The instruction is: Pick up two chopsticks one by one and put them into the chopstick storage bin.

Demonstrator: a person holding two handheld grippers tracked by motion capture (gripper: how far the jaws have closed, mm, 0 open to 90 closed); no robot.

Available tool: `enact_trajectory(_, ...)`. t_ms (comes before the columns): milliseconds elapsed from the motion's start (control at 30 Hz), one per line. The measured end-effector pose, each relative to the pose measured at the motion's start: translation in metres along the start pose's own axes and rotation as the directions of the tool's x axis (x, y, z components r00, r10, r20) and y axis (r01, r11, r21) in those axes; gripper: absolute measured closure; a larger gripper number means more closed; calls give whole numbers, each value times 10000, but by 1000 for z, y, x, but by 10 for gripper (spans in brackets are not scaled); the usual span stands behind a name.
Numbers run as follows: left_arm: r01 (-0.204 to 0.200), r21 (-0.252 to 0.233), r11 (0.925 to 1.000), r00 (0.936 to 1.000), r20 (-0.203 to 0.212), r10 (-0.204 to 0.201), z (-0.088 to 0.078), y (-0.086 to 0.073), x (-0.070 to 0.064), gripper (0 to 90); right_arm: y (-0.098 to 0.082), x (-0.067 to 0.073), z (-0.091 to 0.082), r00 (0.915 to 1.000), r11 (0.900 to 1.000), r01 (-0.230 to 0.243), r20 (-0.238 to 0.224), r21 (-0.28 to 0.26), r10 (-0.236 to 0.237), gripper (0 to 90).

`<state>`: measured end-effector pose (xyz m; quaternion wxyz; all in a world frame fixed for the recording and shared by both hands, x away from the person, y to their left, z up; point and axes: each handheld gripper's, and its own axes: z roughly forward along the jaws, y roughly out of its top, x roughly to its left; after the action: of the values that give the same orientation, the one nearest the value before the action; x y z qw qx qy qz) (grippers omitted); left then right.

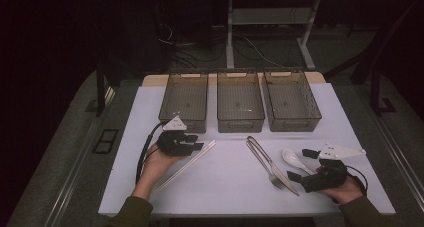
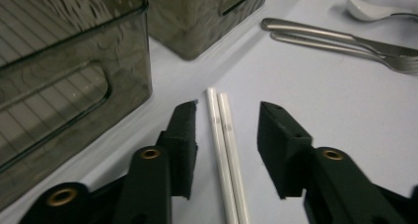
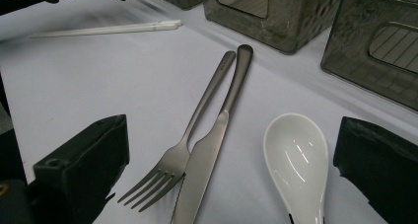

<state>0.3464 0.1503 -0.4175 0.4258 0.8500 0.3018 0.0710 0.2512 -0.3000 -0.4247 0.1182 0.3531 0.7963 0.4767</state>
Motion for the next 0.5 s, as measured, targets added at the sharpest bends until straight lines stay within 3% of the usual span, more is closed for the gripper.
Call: enact_trajectory(500, 102, 961, 9953, 9998, 153, -117, 11, -7, -1, 736, 0, 0, 0, 10000, 10000, -24, -3, 4, 24, 5)
